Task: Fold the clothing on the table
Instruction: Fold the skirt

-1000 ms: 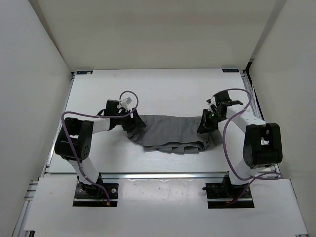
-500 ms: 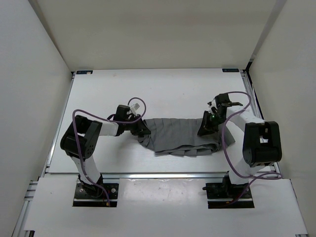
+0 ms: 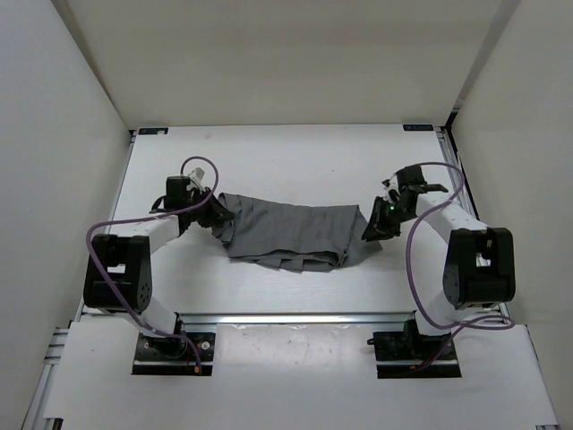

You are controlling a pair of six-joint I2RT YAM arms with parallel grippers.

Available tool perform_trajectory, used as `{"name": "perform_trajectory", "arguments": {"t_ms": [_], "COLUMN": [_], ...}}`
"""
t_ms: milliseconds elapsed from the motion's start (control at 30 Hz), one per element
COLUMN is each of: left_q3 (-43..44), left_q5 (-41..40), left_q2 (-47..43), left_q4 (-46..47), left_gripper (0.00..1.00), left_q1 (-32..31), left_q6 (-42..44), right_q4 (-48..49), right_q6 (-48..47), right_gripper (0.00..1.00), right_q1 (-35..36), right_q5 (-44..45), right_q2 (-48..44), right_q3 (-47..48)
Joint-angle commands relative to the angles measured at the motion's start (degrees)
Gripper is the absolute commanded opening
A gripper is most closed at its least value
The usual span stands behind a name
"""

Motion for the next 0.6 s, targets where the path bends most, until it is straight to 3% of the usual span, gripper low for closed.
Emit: {"name": "perform_trajectory", "arguments": {"t_ms": [0, 267, 567], "left_q3": [1.2, 2.1, 2.4], "left_q5": [1.3, 2.1, 3.2], "left_q2": [-2.9, -4.8, -5.8], "left_q4": [-3.1, -4.3, -3.4], "left_gripper": [0.0, 0.0, 0.0], "left_q1": [-1.0, -3.3, -1.7], "left_q6": [1.3, 1.0, 0.0], "right_q4": [3.8, 9.1, 9.0], "right_q6": [-0.2, 2.5, 3.8], "right_gripper": [0.26, 0.24, 0.2], "right_q1": [5.6, 18.0, 21.2], "right_q5": [-8.1, -15.0, -21.7], "right_q2": [2.4, 16.5, 25.0], "right_q3": [6.3, 19.3, 23.4]}}
